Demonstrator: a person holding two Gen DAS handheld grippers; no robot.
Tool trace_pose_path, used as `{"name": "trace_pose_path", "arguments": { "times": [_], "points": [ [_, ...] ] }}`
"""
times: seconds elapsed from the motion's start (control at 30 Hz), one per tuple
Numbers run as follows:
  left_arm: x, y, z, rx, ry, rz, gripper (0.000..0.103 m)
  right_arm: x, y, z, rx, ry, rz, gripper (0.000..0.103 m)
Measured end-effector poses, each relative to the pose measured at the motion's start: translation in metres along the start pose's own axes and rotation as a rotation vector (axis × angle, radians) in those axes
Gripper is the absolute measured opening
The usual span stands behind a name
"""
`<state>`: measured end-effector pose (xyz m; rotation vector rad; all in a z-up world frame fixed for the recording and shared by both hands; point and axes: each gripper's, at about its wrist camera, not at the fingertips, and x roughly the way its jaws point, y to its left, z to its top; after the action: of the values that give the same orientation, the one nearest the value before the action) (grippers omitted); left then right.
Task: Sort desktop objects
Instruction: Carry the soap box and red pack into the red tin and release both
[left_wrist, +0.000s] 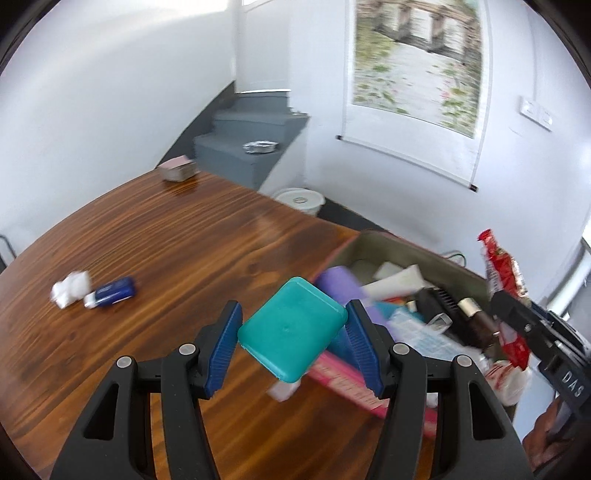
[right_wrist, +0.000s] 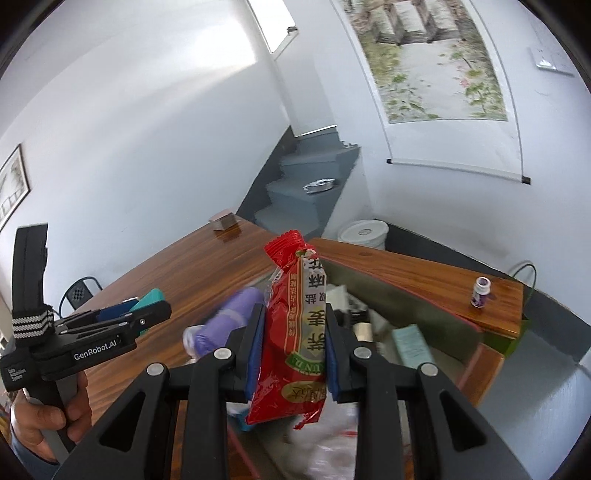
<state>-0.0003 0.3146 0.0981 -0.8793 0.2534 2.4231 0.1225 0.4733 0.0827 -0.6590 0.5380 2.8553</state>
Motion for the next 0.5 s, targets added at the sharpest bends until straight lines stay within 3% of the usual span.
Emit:
{"name": "trace_pose_path", "arguments": {
  "times": [0.5],
  "points": [
    [0.019,-0.064,0.026,0.092,-0.004,-0.077,0.061,-0.003,-0.039,0.002,0.06,-0.008,-0.037,0.032]
  ]
}}
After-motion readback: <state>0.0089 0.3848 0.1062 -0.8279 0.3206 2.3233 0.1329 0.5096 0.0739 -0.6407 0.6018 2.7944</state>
